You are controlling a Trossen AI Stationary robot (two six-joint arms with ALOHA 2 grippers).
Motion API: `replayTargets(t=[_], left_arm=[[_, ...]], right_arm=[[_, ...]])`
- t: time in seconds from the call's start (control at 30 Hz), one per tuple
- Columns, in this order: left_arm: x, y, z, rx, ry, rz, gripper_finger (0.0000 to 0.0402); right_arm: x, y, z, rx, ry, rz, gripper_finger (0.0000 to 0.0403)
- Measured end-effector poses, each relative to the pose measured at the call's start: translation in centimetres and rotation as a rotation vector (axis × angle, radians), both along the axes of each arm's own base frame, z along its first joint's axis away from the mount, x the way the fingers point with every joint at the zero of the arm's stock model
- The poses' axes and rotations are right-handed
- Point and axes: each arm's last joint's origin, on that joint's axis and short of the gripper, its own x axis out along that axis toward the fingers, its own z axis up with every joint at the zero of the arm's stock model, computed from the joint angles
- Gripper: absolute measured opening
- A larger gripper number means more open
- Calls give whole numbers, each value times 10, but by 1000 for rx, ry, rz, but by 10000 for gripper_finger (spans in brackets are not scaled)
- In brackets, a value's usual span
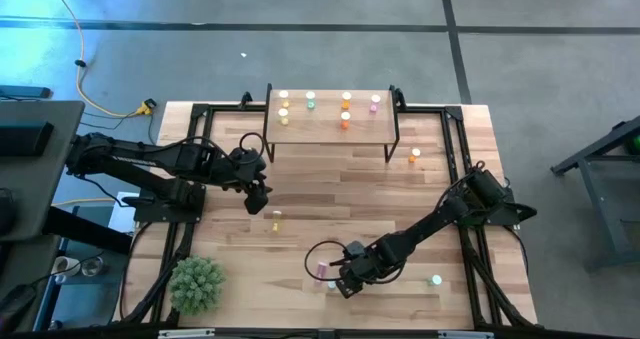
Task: Pick and place medicine bottles onto shelf by color
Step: Put the right pink pill bottle on the shelf aligned with the other pink pill bottle
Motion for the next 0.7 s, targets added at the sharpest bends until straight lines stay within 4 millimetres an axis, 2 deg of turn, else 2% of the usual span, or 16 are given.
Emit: replayTargets(t=[0.17, 0.3, 0.5, 0.7], left_arm=[[0, 0, 0, -14, 0, -9, 204], [0, -1, 0, -44, -1, -30, 204], [0, -4, 0, -104, -4, -72, 204], [3, -6, 1, -154, -38, -128, 204]], right_arm=[[1, -4, -2, -2, 19, -9, 119], [2, -7, -2, -10, 13, 15, 89], [7, -16, 7, -62, -61, 68, 80], [16, -37, 37, -154, -227, 65, 80]])
